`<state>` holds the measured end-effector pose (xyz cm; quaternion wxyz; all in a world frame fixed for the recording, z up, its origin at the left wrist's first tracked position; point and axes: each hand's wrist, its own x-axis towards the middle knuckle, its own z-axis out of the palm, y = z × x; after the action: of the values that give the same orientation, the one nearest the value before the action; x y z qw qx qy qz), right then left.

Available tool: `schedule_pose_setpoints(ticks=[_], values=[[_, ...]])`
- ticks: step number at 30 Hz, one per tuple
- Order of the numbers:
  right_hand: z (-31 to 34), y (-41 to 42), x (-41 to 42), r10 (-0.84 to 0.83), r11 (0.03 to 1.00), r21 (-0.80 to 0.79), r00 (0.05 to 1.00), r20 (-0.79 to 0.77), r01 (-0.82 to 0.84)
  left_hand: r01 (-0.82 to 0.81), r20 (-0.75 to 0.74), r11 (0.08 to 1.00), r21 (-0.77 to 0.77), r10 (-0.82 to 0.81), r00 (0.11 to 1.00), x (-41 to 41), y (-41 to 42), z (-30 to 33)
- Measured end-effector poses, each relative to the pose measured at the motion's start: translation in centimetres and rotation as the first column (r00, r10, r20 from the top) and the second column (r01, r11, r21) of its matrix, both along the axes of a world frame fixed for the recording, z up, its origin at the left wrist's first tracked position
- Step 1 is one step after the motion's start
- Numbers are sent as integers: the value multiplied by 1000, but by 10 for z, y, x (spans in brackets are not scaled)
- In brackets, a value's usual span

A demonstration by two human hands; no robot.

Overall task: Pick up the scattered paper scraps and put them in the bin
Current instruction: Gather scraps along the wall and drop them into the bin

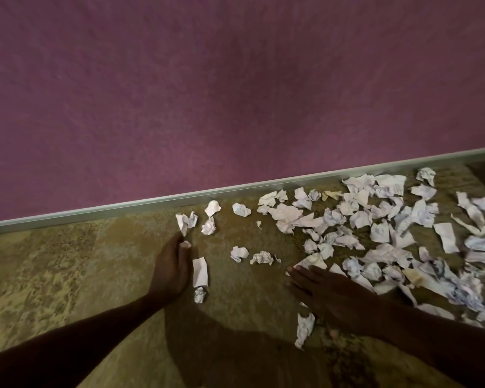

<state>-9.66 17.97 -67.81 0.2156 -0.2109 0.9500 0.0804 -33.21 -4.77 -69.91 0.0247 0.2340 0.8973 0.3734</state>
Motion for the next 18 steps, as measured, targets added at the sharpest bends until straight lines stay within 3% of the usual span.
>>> schedule_pose_setpoints(ticks=[2, 3, 6, 9, 11, 13, 16, 18], values=[[11, 35, 3, -90, 995, 7, 942, -322, 97, 117, 89, 992, -51, -113, 990, 15, -2, -6], [12, 40, 0, -87, 993, 48, 947, -308, 107, 173, 119, 980, -101, -161, 980, 21, -4, -8], [-2, 30, 3, -38, 999, -38, 964, -262, 29, 286, 133, 906, -312, -257, 957, 19, -9, -11], [13, 41, -2, -148, 984, -134, 966, -214, 121, 352, 90, 824, -445, -350, 932, 23, -12, -14], [11, 37, -6, -121, 985, -133, 988, -93, 108, 333, 68, 819, -468, -343, 937, 22, -17, -17], [6, 22, -3, -213, 962, -162, 974, 72, 222, 266, -27, 827, -496, -320, 947, 18, -19, -15], [-18, 2, 4, -144, 975, -191, 979, -146, 115, 132, -172, 836, -532, -259, 951, 2, -17, -10], [-30, 1, 5, -127, 977, -197, 966, -223, 82, 72, -159, 846, -528, -181, 970, -19, -11, -10]])
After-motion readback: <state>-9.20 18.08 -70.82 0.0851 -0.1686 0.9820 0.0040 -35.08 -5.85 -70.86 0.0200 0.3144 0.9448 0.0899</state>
